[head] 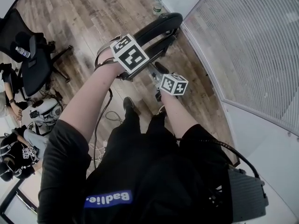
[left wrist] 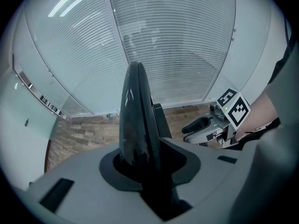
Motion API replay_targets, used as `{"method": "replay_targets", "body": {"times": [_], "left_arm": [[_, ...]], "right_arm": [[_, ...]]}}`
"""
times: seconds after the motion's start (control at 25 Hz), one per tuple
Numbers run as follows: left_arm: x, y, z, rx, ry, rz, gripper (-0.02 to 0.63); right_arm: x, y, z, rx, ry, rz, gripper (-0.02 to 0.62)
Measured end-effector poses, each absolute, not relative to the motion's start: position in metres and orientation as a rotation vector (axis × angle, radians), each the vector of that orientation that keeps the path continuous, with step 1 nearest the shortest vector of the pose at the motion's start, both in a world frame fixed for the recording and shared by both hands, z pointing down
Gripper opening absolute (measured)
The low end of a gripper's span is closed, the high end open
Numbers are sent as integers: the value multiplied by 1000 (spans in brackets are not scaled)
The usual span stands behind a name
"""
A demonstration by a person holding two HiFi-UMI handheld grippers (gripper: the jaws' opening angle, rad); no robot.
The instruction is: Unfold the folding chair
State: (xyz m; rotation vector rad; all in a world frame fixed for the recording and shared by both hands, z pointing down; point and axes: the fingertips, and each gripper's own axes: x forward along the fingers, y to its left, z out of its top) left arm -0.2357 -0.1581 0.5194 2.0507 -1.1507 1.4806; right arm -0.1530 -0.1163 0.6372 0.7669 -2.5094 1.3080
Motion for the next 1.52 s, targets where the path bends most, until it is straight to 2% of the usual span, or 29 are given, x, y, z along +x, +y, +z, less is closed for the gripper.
{"method": "replay_targets", "body": {"times": [0.68,1.52], "left_arm": [[-236,-159,521,2051,-1148,1484,91],[-235,-155,520,2057,-1150,1492,91]], "right_arm": [[-168,-153,692,908,-2398,1460,178],[-200,-165,707,921,-2383,1604,181]]}}
